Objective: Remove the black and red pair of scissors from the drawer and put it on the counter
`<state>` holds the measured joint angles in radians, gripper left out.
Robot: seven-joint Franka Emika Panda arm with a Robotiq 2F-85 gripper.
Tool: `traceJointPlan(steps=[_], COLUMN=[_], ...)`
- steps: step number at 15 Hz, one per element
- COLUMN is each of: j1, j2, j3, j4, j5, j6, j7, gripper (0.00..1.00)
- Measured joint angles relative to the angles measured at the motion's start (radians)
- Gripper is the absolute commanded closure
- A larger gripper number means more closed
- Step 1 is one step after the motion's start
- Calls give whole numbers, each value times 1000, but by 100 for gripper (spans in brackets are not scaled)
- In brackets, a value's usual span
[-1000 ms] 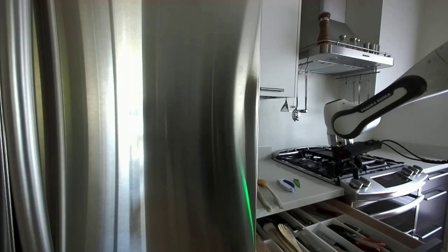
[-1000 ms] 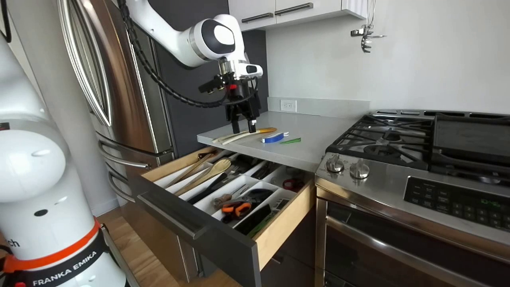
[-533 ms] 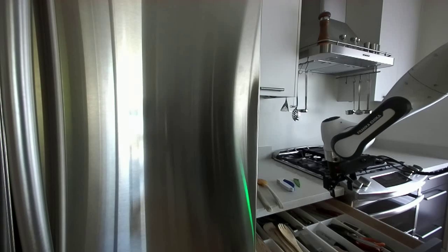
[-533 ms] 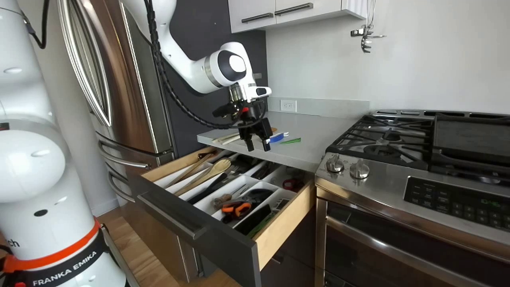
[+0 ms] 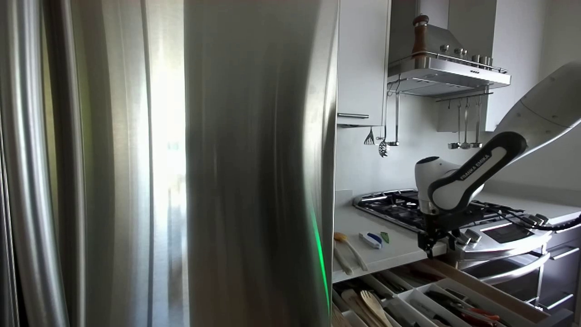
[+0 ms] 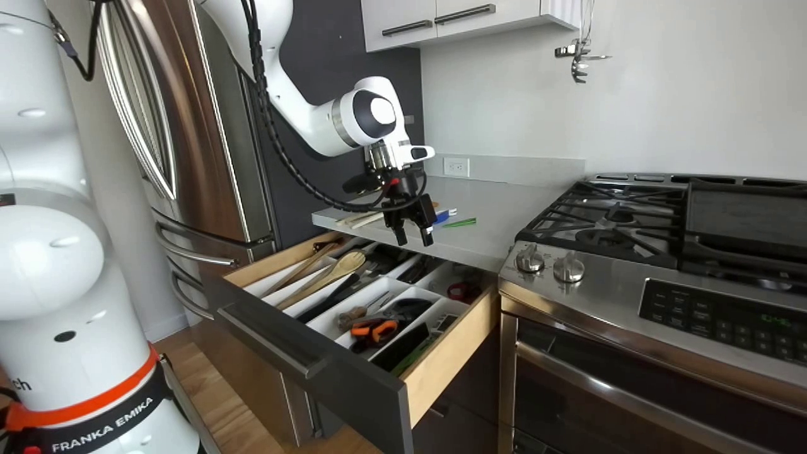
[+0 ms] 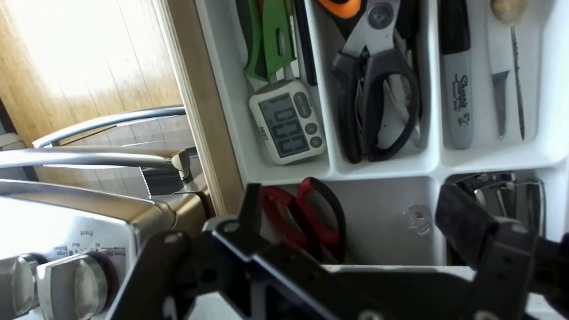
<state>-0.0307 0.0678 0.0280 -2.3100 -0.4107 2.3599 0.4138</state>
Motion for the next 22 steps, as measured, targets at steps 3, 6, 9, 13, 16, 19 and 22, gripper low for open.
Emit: traceJointPlan(steps=[3,6,9,13,16,19,22], j1=[10,22,36,52,62,68,68], j2=[20,61,105,162,194,217,242], j3=[-8,-21,-45,-78,-103,-120,-125], j4=[3,3,3,3,9,19,30], j5=[-66,-170,-287,-430,-543,-657,-748], j6=[11,42,91,166,217,249,265], j7=[6,42,101,188,274,355,397], gripper=[0,0,0,0,0,0,0])
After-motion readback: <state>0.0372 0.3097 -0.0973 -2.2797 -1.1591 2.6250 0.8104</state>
